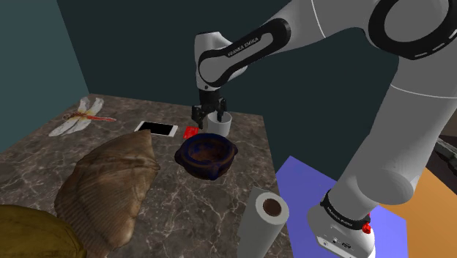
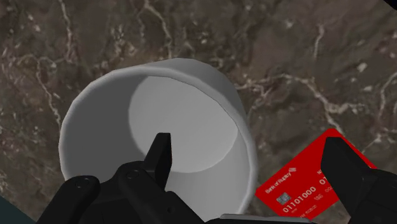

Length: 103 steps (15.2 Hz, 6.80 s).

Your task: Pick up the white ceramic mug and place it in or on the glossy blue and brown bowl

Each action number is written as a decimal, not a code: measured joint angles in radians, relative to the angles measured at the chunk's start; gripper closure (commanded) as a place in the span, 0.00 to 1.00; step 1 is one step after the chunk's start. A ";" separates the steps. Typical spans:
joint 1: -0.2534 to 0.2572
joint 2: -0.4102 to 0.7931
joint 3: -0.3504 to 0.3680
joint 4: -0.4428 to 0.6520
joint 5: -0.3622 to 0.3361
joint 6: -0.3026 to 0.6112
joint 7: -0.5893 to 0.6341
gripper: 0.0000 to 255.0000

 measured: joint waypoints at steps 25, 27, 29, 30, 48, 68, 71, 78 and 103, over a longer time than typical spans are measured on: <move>-0.002 -0.034 0.001 0.025 0.006 -0.058 -0.006 1.00; 0.000 -0.048 0.002 0.032 0.008 -0.079 -0.005 1.00; -0.001 -0.060 0.002 0.049 0.010 -0.107 -0.008 1.00; -0.001 -0.065 0.002 0.057 0.011 -0.121 -0.008 1.00; -0.002 -0.130 0.003 0.220 0.022 -0.347 -0.019 1.00; 0.158 -0.270 0.175 0.115 0.090 -0.379 0.293 1.00; 0.162 -0.268 0.180 0.080 0.091 -0.342 0.301 1.00; 0.164 -0.253 0.183 0.003 0.089 -0.251 0.303 1.00; 0.162 -0.250 0.182 0.073 0.086 -0.318 0.304 0.00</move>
